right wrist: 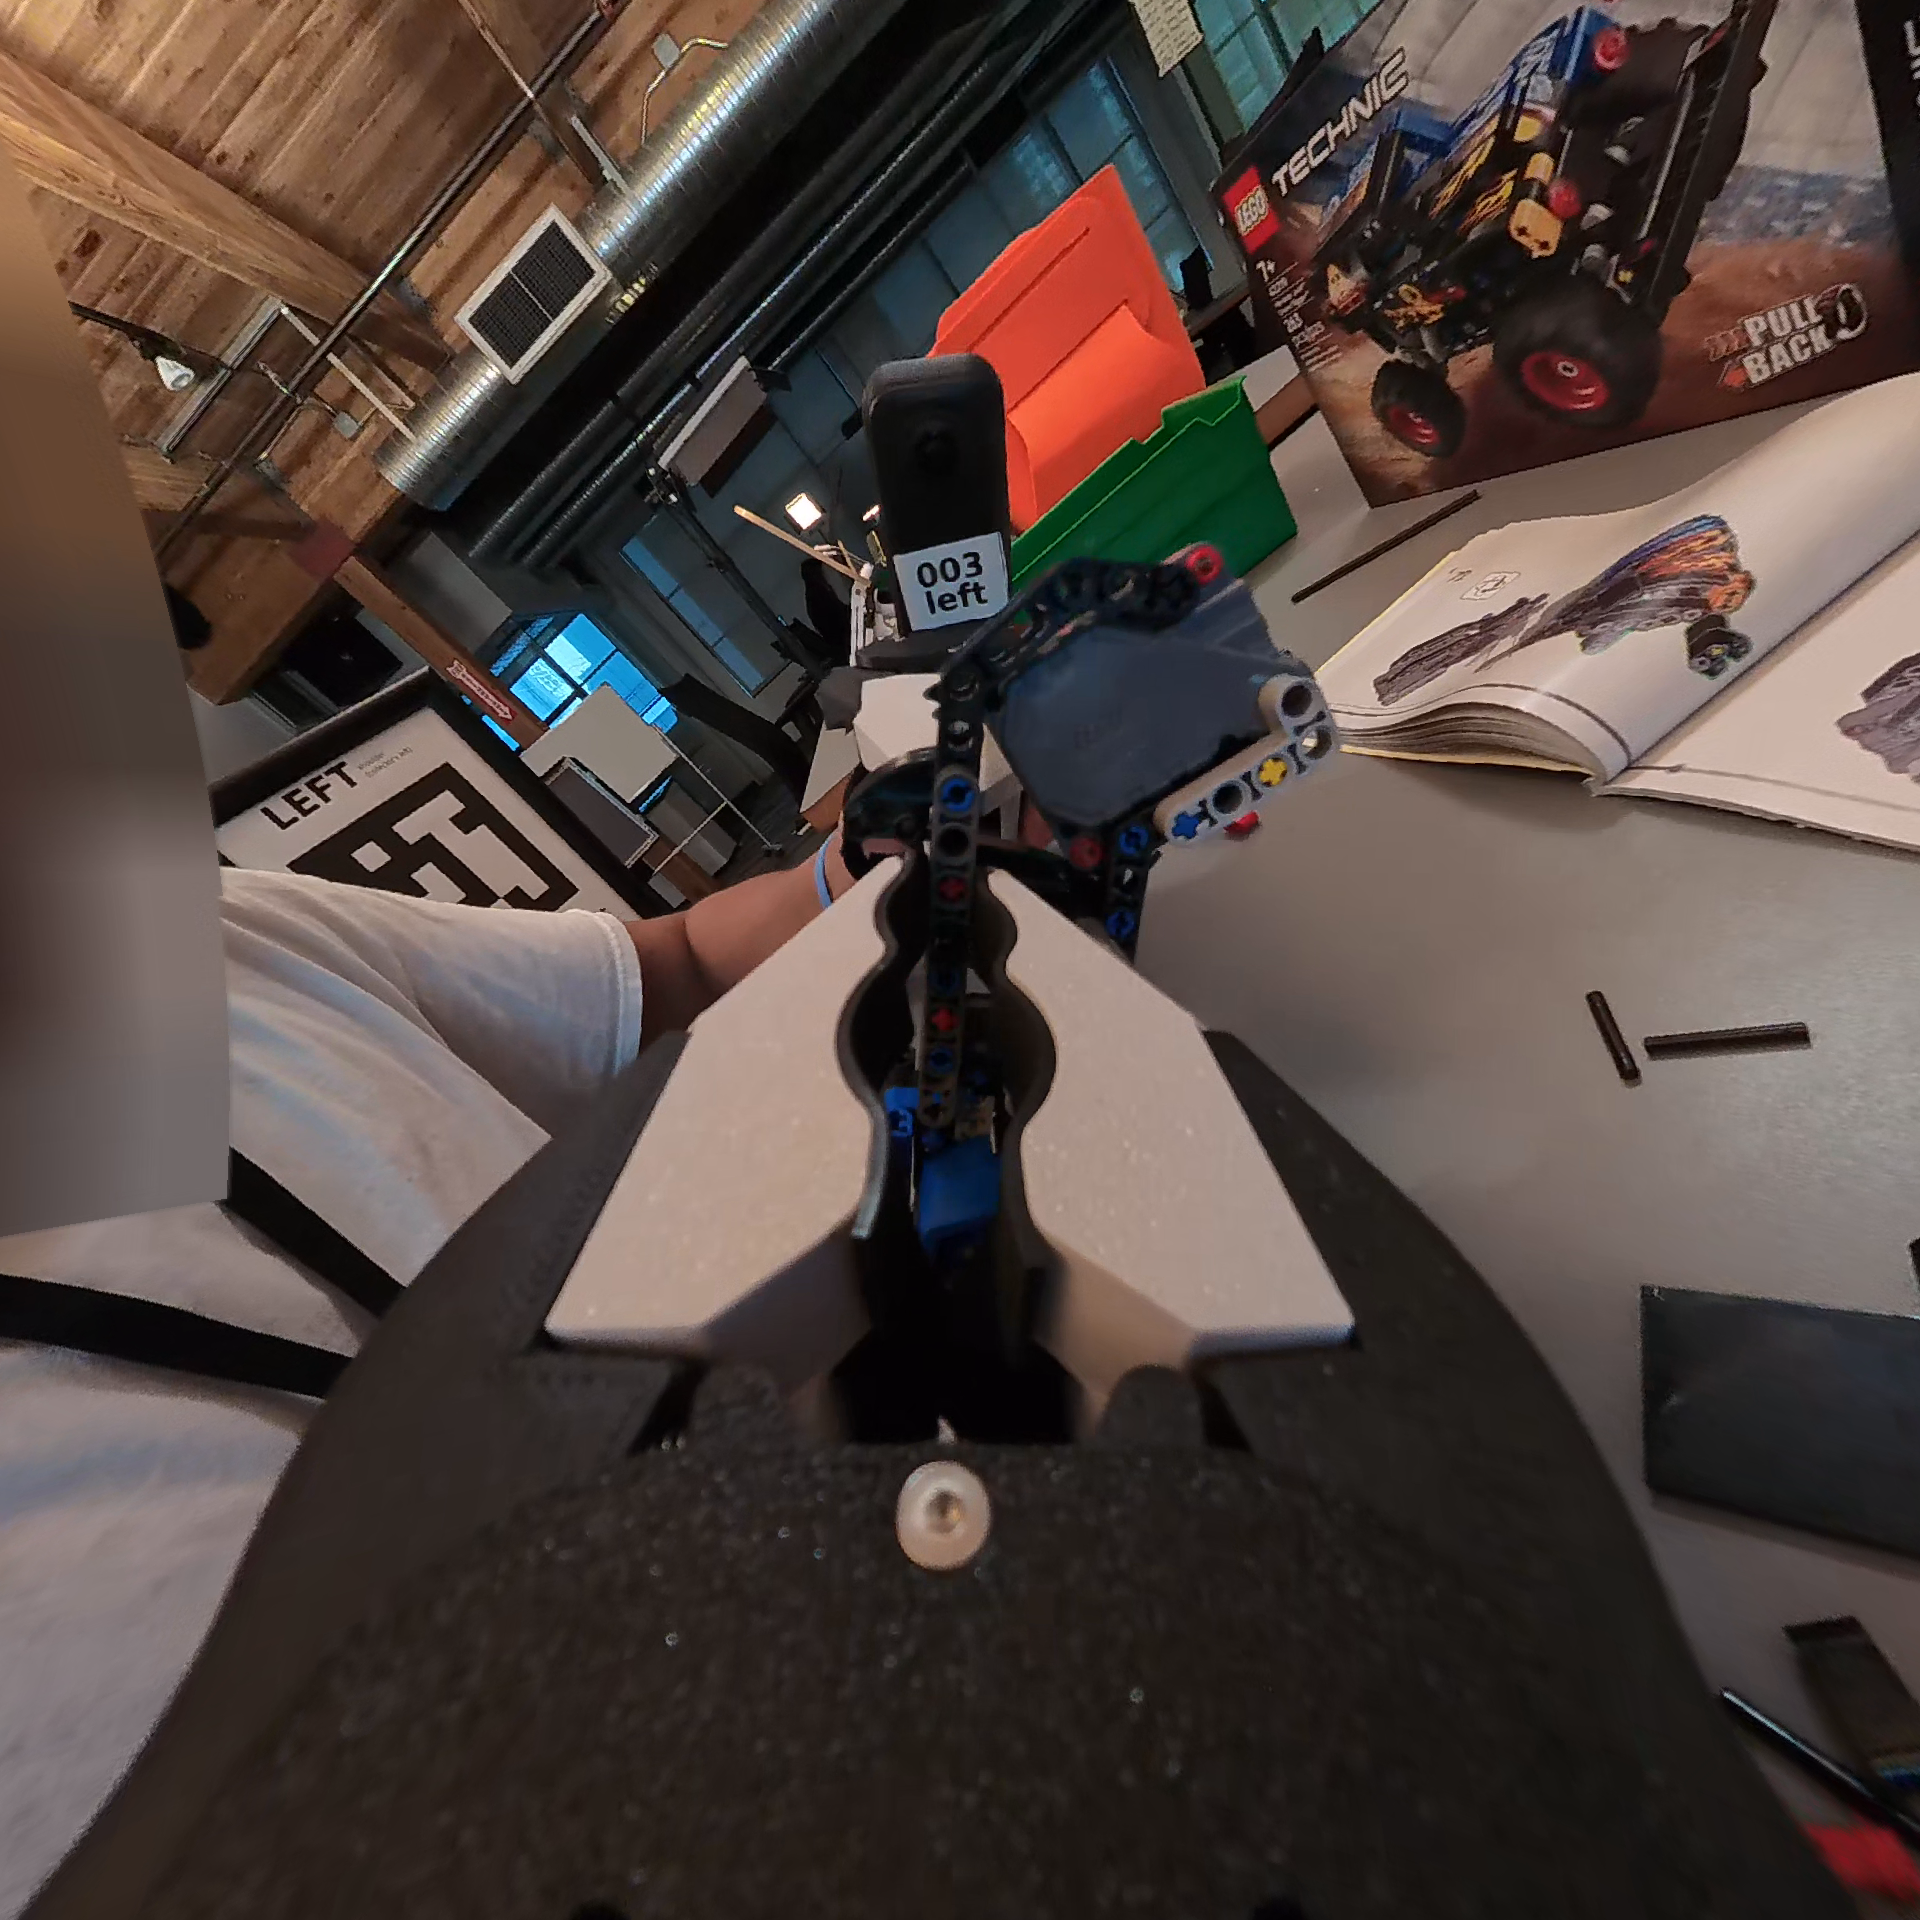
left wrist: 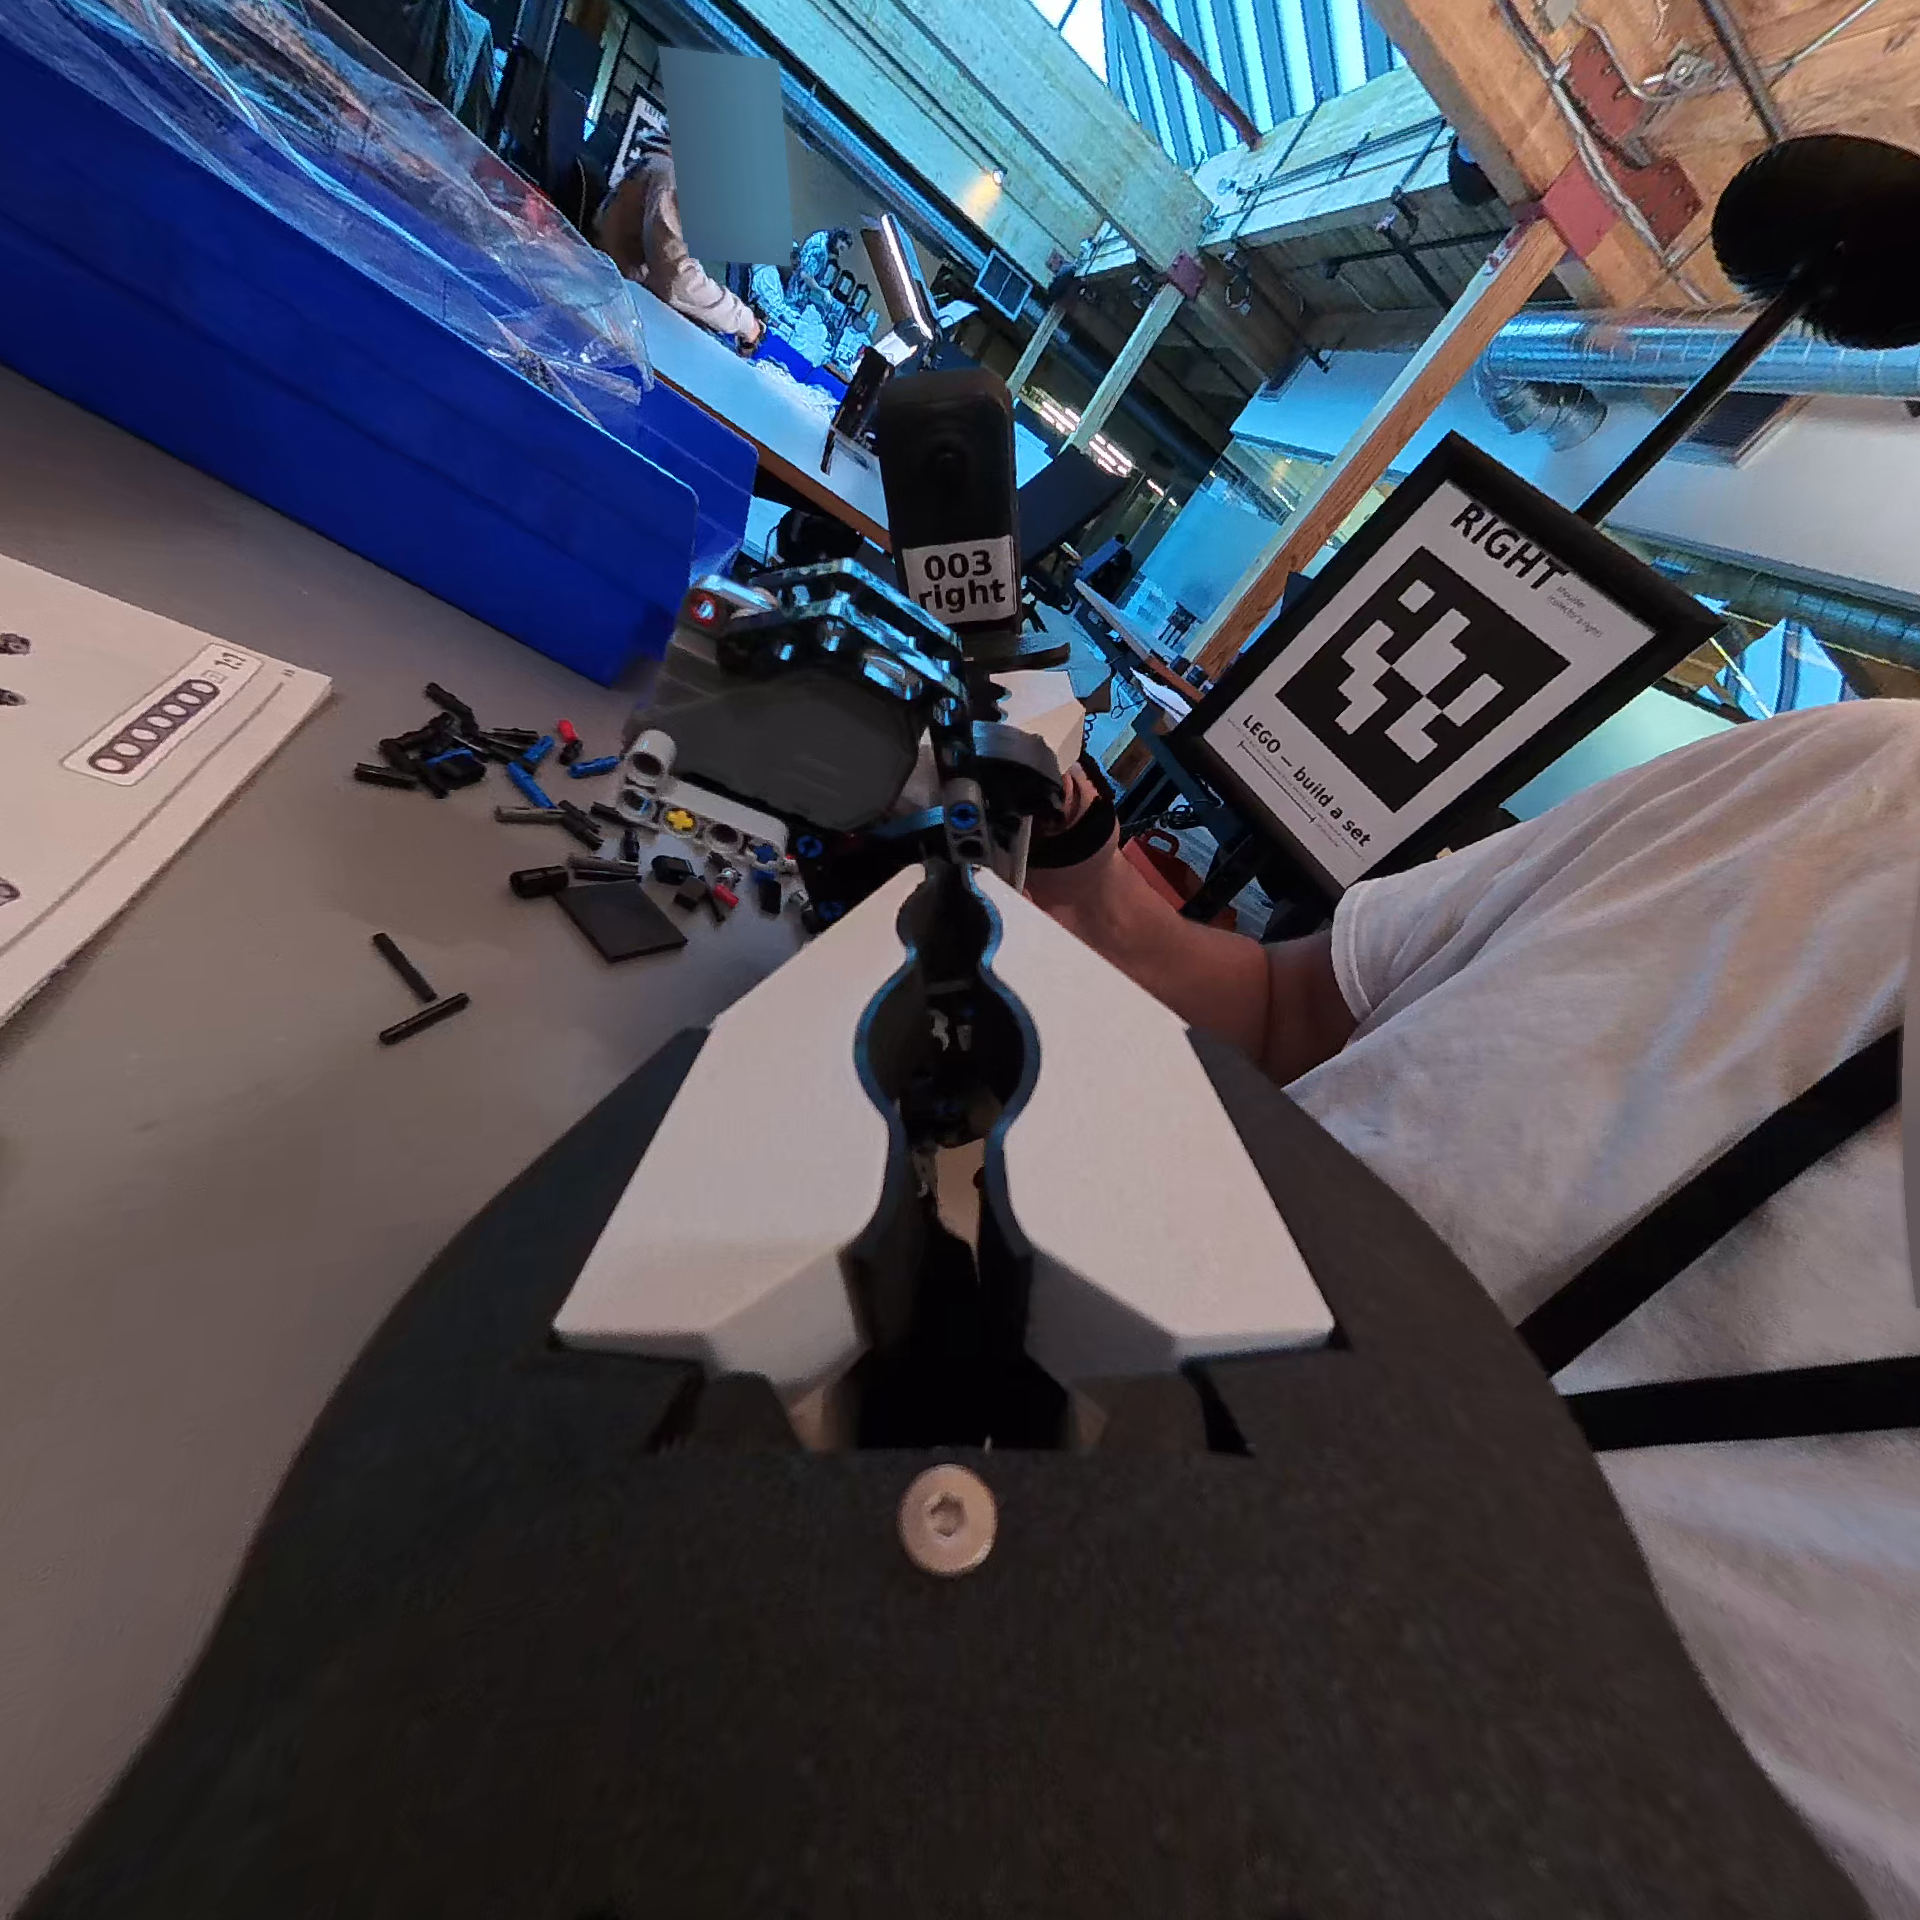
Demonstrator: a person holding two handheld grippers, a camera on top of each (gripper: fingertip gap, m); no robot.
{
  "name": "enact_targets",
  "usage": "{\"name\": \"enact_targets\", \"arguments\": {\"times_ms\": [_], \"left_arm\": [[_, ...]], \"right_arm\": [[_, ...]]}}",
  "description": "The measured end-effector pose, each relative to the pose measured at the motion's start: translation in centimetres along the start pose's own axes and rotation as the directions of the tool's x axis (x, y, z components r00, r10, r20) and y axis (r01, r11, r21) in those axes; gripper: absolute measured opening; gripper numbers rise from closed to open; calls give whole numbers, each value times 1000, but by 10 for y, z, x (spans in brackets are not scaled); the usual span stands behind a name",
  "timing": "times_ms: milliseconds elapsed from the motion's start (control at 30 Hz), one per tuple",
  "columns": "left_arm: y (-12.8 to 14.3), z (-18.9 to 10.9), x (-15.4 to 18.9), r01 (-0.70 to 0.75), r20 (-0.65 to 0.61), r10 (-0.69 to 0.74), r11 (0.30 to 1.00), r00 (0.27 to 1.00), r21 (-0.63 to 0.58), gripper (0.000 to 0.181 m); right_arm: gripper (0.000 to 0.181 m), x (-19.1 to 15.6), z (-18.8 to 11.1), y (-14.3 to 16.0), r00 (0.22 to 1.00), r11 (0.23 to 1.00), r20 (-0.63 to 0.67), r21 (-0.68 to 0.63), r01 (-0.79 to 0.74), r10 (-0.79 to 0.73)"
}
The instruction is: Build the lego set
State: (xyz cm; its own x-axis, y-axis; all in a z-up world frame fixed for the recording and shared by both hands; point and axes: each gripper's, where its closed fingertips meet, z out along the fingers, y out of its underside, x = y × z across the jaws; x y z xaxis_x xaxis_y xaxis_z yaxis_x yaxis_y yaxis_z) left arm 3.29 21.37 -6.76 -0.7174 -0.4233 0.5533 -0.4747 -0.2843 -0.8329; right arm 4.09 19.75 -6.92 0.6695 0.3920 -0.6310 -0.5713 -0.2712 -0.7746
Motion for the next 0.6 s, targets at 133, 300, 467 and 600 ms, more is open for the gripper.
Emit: {"name": "enact_targets", "arguments": {"times_ms": [133, 300, 467, 600], "left_arm": [[1, 1, 3, -8, -10, 8, 1000, 1000, -6, 0], [2, 2, 2, -11, -3, 11, 1000, 1000, -11, 0], [2, 2, 4, -15, -10, 15, 1000, 1000, -14, 0], [2, 2, 5, -18, -9, 18, 1000, 1000, -18, 0]], "right_arm": [[7, 2, -2, -2, 1000, 1000, -15, 12, 3, -3], [7, 2, -2, -2, 1000, 1000, -12, 9, 2, -2], [6, 3, -3, -2, 1000, 1000, -22, 13, 7, -7], [6, 3, -3, -2, 1000, 1000, -16, 12, 3, -3]]}}
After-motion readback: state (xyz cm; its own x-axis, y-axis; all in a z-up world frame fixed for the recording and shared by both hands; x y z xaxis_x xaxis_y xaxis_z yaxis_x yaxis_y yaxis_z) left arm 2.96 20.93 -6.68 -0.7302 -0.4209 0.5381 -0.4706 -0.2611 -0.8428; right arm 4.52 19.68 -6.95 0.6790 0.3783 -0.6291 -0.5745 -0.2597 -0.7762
